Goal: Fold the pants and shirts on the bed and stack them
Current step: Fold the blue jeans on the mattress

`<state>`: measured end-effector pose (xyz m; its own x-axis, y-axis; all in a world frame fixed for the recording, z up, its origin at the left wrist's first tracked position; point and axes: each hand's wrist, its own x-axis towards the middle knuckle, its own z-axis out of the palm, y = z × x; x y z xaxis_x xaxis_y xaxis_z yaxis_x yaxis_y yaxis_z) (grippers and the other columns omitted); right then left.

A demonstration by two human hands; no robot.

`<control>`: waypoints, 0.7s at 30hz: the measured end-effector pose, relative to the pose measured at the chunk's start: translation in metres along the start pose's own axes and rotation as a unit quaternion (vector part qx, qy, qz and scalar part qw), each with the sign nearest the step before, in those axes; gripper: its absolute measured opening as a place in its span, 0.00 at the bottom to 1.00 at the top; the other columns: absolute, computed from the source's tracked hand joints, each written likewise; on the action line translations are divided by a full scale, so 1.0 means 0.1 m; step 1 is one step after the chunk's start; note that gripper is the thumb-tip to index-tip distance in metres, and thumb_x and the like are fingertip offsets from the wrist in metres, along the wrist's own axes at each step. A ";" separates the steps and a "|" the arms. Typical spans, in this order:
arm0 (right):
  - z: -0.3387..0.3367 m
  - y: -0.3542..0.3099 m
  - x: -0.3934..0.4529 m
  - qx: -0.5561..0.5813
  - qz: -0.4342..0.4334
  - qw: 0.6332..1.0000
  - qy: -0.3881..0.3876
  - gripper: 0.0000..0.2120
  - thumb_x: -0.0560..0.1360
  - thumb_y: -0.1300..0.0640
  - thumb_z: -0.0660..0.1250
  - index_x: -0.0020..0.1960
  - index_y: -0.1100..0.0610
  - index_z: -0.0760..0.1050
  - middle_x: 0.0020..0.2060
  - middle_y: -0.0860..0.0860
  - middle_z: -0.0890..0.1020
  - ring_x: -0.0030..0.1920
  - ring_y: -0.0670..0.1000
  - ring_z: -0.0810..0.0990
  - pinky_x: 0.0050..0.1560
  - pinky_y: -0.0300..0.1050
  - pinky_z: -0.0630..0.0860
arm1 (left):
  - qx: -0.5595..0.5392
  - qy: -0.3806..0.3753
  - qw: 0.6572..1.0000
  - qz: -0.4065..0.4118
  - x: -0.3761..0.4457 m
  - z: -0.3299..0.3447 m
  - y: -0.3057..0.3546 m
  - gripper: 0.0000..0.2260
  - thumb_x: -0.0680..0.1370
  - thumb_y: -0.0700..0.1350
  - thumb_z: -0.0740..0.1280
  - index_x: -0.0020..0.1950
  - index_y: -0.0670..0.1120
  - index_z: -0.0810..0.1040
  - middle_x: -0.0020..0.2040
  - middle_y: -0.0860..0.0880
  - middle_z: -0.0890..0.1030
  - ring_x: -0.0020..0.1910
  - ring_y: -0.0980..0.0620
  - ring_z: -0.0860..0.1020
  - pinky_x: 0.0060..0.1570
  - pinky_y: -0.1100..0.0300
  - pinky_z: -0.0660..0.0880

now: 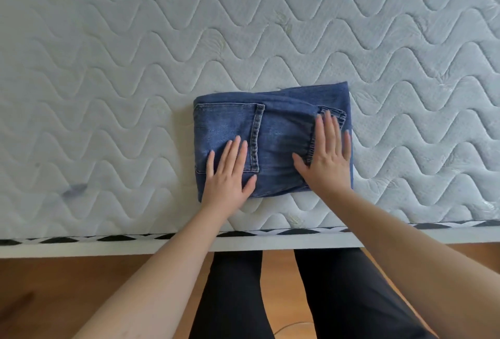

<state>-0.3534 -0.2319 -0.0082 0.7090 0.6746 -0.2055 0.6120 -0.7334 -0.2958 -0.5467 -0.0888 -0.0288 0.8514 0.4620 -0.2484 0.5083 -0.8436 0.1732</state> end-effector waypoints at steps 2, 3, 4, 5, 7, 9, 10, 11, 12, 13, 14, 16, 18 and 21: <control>-0.10 0.14 0.07 0.071 0.138 0.988 0.004 0.50 0.72 0.38 0.68 0.80 0.52 0.41 0.79 0.54 0.50 0.79 0.53 0.50 0.76 0.57 0.41 | -0.028 0.094 0.993 -0.062 0.07 -0.13 -0.06 0.34 0.80 0.58 0.59 0.81 0.43 0.52 0.80 0.44 0.59 0.78 0.46 0.60 0.73 0.41 0.57; -0.13 0.23 0.12 0.109 0.197 0.974 -0.015 0.53 0.69 0.36 0.70 0.79 0.51 0.40 0.79 0.54 0.52 0.78 0.54 0.52 0.75 0.59 0.45 | -0.048 0.140 0.983 -0.109 0.12 -0.19 -0.10 0.34 0.80 0.57 0.61 0.80 0.42 0.54 0.78 0.42 0.62 0.76 0.44 0.63 0.72 0.42 0.59; -0.16 0.32 0.16 0.141 0.236 0.961 -0.038 0.54 0.68 0.34 0.71 0.79 0.51 0.41 0.77 0.55 0.55 0.77 0.55 0.55 0.75 0.60 0.50 | -0.078 0.174 0.969 -0.159 0.15 -0.24 -0.14 0.34 0.80 0.56 0.63 0.79 0.40 0.56 0.77 0.41 0.64 0.74 0.42 0.65 0.71 0.43 0.61; -0.17 0.40 0.20 0.164 0.256 0.951 -0.063 0.55 0.66 0.33 0.72 0.79 0.52 0.45 0.75 0.56 0.60 0.75 0.56 0.59 0.74 0.61 0.56 | -0.132 0.196 0.948 -0.214 0.19 -0.28 -0.18 0.35 0.79 0.55 0.65 0.79 0.39 0.58 0.75 0.39 0.65 0.73 0.41 0.66 0.70 0.46 0.62; -0.18 0.50 0.27 0.191 0.265 0.940 -0.103 0.53 0.64 0.33 0.74 0.78 0.55 0.54 0.71 0.56 0.67 0.71 0.57 0.66 0.71 0.58 0.64 | -0.308 0.179 0.873 -0.333 0.29 -0.34 -0.30 0.35 0.77 0.55 0.68 0.78 0.40 0.60 0.72 0.41 0.70 0.71 0.44 0.69 0.69 0.55 0.65; -0.18 0.57 0.33 0.229 0.280 0.925 -0.114 0.51 0.61 0.33 0.77 0.74 0.56 0.62 0.66 0.55 0.70 0.67 0.56 0.71 0.67 0.55 0.70 | -0.478 0.132 0.754 -0.431 0.37 -0.34 -0.45 0.32 0.75 0.57 0.71 0.74 0.44 0.67 0.63 0.49 0.77 0.65 0.49 0.76 0.62 0.63 0.71; -0.17 0.59 0.37 0.249 0.288 0.917 -0.120 0.49 0.59 0.34 0.78 0.71 0.56 0.64 0.63 0.54 0.73 0.63 0.55 0.74 0.63 0.53 0.73 | -0.538 0.102 0.703 -0.454 0.41 -0.32 -0.52 0.29 0.74 0.58 0.72 0.70 0.46 0.72 0.60 0.51 0.79 0.62 0.49 0.78 0.60 0.60 0.74; -0.18 0.59 0.40 0.260 0.290 0.912 -0.127 0.47 0.58 0.33 0.78 0.67 0.56 0.67 0.59 0.52 0.75 0.59 0.53 0.76 0.56 0.50 0.76 | -0.568 0.073 0.682 -0.455 0.43 -0.30 -0.59 0.25 0.73 0.58 0.73 0.65 0.46 0.76 0.58 0.51 0.81 0.59 0.49 0.80 0.59 0.55 0.77; -0.18 0.57 0.42 0.266 0.284 0.911 -0.133 0.43 0.57 0.33 0.78 0.62 0.55 0.69 0.54 0.50 0.78 0.55 0.52 0.78 0.48 0.45 0.76 | -0.578 0.048 0.683 -0.445 0.45 -0.27 -0.65 0.22 0.73 0.57 0.74 0.61 0.47 0.78 0.57 0.48 0.83 0.56 0.48 0.82 0.58 0.51 0.78; -0.18 0.54 0.43 0.272 0.277 0.912 -0.132 0.40 0.57 0.32 0.78 0.58 0.54 0.70 0.50 0.47 0.78 0.50 0.49 0.79 0.41 0.40 0.73 | -0.583 0.029 0.686 -0.434 0.45 -0.25 -0.70 0.19 0.72 0.57 0.75 0.58 0.48 0.80 0.56 0.47 0.84 0.54 0.49 0.83 0.55 0.51 0.79; -0.18 0.49 0.43 0.280 0.271 0.913 -0.123 0.39 0.56 0.31 0.78 0.56 0.52 0.69 0.47 0.45 0.78 0.47 0.46 0.78 0.37 0.37 0.69 | -0.590 0.015 0.687 -0.423 0.45 -0.25 -0.73 0.17 0.72 0.56 0.75 0.54 0.48 0.81 0.55 0.46 0.85 0.52 0.50 0.84 0.52 0.52 0.80; -0.16 0.38 0.38 0.292 0.253 0.918 -0.095 0.40 0.54 0.29 0.77 0.54 0.50 0.67 0.46 0.41 0.76 0.45 0.42 0.76 0.38 0.35 0.69 | -0.613 0.002 0.684 -0.396 0.43 -0.26 -0.72 0.16 0.70 0.57 0.76 0.52 0.51 0.80 0.54 0.48 0.85 0.50 0.52 0.84 0.49 0.55 0.80; -0.12 0.28 0.33 0.286 0.222 0.929 -0.082 0.41 0.54 0.29 0.77 0.56 0.50 0.65 0.47 0.39 0.74 0.49 0.44 0.76 0.46 0.42 0.73 | -0.628 0.009 0.680 -0.378 0.42 -0.27 -0.64 0.19 0.66 0.59 0.77 0.53 0.56 0.79 0.52 0.53 0.85 0.51 0.53 0.84 0.49 0.55 0.80; -0.05 0.22 0.31 0.265 0.199 0.941 -0.072 0.40 0.58 0.32 0.77 0.59 0.49 0.63 0.49 0.40 0.75 0.50 0.45 0.75 0.51 0.46 0.72 | -0.650 0.025 0.665 -0.368 0.37 -0.27 -0.52 0.19 0.64 0.58 0.77 0.51 0.62 0.75 0.50 0.58 0.84 0.50 0.56 0.83 0.45 0.57 0.80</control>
<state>-0.3162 -0.2283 -0.0162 0.7666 0.3881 -0.5115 0.0207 -0.8112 -0.5844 -0.5378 -0.0202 -0.0213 0.2974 0.6548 -0.6948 0.4443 0.5492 0.7078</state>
